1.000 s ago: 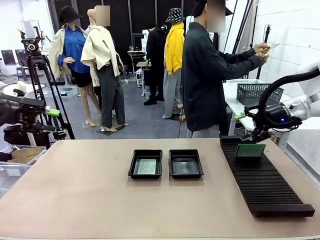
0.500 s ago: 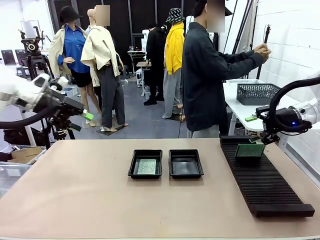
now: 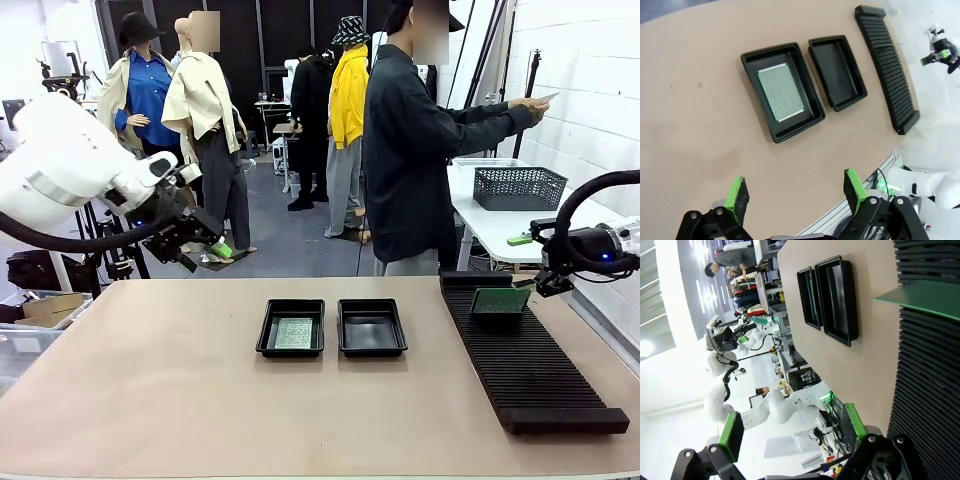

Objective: Inspect and transfer BCBs to ESD trays.
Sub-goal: Pick up the ESD tray and place it on the left side of the table.

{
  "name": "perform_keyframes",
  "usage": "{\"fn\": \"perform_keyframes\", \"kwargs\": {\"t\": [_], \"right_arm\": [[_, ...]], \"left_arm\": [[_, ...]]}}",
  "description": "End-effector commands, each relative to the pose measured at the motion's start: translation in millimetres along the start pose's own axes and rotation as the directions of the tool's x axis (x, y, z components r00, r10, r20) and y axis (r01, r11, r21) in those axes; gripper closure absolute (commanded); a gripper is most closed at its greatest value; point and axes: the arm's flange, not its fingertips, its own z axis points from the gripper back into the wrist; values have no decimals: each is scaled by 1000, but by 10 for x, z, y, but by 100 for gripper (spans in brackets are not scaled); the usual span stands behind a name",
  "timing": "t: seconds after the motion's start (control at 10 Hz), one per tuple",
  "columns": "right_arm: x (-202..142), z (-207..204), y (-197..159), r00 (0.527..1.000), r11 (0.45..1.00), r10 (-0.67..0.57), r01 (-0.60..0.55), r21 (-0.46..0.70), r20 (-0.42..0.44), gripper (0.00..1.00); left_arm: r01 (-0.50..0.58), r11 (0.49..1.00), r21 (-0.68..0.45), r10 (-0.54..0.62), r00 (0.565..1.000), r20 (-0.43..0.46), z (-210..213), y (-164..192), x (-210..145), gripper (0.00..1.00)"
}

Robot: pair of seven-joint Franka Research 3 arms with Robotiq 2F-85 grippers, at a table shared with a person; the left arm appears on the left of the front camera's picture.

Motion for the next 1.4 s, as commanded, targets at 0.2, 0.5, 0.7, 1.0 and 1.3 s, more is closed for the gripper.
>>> {"fn": "perform_keyframes", "kwargs": {"t": [0.2,0.5,0.7,1.0,1.3], "right_arm": [[6,-33,24,1000,1000,5,-5,-6,-13,0],[6,-33,24,1000,1000,5,-5,-6,-13,0],[6,-33,24,1000,1000,5,-5,-6,-13,0],[6,-33,24,1000,1000,5,-5,-6,-13,0],[6,-33,24,1000,1000,5,-5,-6,-13,0]], "left_arm": [[15,986,166,-2,997,-78,-287,-439,246,0],[11,976,216,15,993,-117,-739,-533,370,0],[0,973,232,33,990,-138,-1056,-446,409,0],[21,959,283,21,989,-144,-1458,-329,498,0],[33,949,313,10,991,-137,-1756,-283,526,0]]}}
